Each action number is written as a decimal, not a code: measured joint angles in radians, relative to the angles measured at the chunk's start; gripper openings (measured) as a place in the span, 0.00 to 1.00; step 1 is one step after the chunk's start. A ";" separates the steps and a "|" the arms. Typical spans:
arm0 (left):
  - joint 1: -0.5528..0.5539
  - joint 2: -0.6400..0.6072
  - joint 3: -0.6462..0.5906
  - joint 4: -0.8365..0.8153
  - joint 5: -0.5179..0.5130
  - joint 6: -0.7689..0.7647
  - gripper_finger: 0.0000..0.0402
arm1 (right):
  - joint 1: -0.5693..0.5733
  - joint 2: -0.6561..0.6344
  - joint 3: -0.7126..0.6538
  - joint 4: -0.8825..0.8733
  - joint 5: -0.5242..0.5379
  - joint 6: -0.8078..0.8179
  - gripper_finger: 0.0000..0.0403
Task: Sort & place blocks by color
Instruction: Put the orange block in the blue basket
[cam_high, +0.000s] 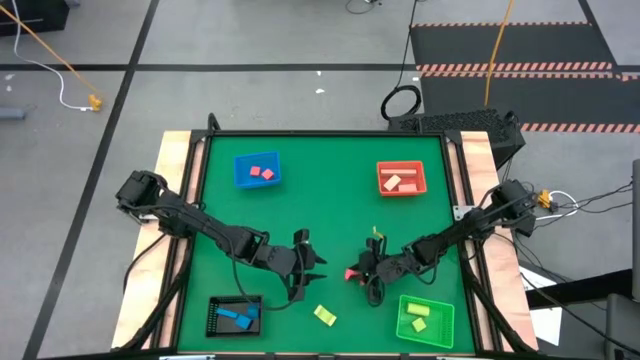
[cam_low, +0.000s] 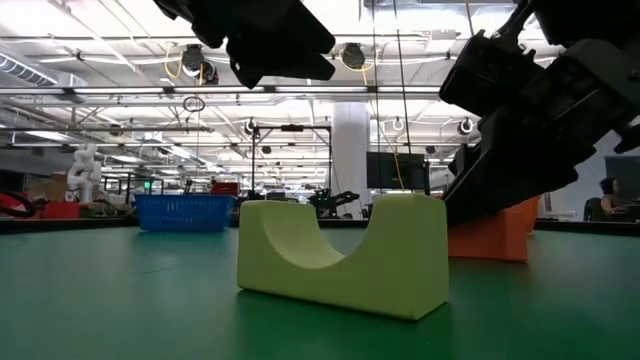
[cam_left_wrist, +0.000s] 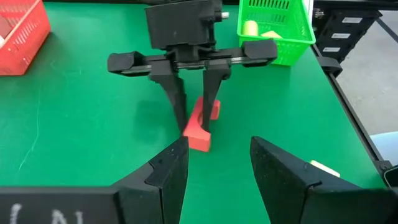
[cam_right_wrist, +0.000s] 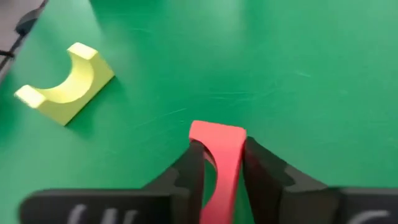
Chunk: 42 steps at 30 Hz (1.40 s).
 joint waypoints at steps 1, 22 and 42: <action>0.000 0.000 0.000 0.000 -0.001 0.000 0.44 | 0.000 0.000 0.000 -0.002 -0.011 0.003 0.17; 0.004 0.049 0.000 0.004 -0.165 -0.051 0.44 | -0.009 -0.198 -0.007 0.021 -0.008 -0.070 0.06; -0.064 0.122 0.000 0.086 -0.417 -0.080 0.44 | -0.072 -0.312 -0.005 0.166 0.029 -0.297 0.06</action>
